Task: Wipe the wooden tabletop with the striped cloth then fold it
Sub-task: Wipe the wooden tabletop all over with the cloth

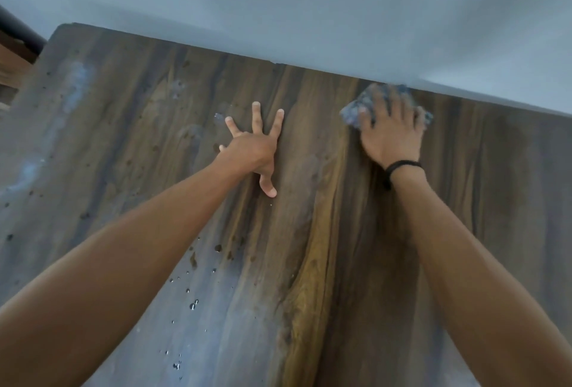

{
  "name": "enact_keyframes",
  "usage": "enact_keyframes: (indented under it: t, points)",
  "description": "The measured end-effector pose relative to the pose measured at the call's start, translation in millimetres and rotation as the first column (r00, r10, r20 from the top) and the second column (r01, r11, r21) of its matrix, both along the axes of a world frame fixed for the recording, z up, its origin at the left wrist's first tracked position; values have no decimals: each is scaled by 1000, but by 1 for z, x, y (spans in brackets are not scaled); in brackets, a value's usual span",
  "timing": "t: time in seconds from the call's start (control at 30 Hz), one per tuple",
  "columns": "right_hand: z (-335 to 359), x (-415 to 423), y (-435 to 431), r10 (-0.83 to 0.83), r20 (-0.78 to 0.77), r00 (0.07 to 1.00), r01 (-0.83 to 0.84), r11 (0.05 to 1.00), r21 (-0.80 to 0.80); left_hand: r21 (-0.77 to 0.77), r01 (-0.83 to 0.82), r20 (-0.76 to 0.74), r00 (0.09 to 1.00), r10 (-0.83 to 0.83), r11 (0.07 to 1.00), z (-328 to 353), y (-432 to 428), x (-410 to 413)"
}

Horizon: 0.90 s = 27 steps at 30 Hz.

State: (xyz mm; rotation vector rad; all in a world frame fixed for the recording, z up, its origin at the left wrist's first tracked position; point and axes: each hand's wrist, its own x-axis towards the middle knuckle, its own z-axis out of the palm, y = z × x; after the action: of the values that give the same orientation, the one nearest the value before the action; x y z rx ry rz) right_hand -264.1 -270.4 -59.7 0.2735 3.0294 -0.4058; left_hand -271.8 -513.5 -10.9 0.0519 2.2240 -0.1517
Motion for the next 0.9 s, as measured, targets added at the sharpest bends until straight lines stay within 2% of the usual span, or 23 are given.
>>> enact_keyframes:
  t: [0.07, 0.1, 0.17, 0.2, 0.23, 0.3, 0.33, 0.37, 0.47, 0.6, 0.63, 0.7, 0.73, 0.77, 0.83, 0.9]
  points:
    - [-3, 7, 1, 196, -65, 978, -195, 981, 15, 13, -5, -3, 1000, 5, 1000, 2, -1, 2]
    - [-4, 9, 11, 145, -96, 985, -144, 989, 18, 17, -7, -7, 1000, 7, 1000, 2, -2, 2]
    - [-1, 3, 19, -125, -91, 988, 126, 992, -3, 13, -7, -17, 1000, 7, 1000, 3, -3, 2]
    - [-1, -2, 13, -202, -58, 978, 201, 979, -13, 12, 4, -15, 1000, -4, 1000, 3, -2, 2]
    - [-3, -4, 2, -154, -43, 987, 154, 988, -4, 13, 9, -15, 1000, -9, 1000, 3, -1, 1]
    - [-6, -1, -14, 113, -53, 992, -112, 993, 28, 26, -1, -12, 1000, 1, 1000, 2, -1, 2]
    - [-7, -2, -12, 191, -60, 980, -190, 982, 16, 31, -6, -13, 1000, 6, 999, 3, -2, 3]
    - [-5, -4, -5, 176, -66, 982, -175, 984, 10, 32, -6, -16, 1000, 6, 999, 3, -3, 3]
    - [-1, -21, -8, -71, -36, 997, 71, 997, -21, 37, 1, -26, 1000, 0, 999, 4, -4, 3]
    - [-8, 4, -35, 264, -56, 963, -264, 964, 15, 72, 5, -34, 999, -3, 997, 5, -7, 6]
    - [-7, 10, -26, 235, -65, 970, -234, 972, 20, 73, 8, -42, 999, -5, 997, 5, -8, 6]
    - [-5, -2, -13, 8, -82, 997, -7, 1000, 10, 66, 4, -53, 999, 0, 998, 7, -8, 7]
    - [-2, -12, -17, -98, -44, 994, 97, 995, -17, 69, -2, -52, 999, 5, 998, 7, -8, 7]
    - [0, -20, -28, -106, -6, 994, 106, 994, -29, 80, -7, -52, 999, 11, 997, 8, -7, 7]
    - [-1, -14, -55, 136, -8, 991, -136, 991, -4, 100, -2, -58, 998, 8, 995, 7, -8, 8]
    - [-5, 12, -58, 345, -44, 937, -345, 938, 5, 99, 8, -63, 998, -2, 995, 7, -10, 10]
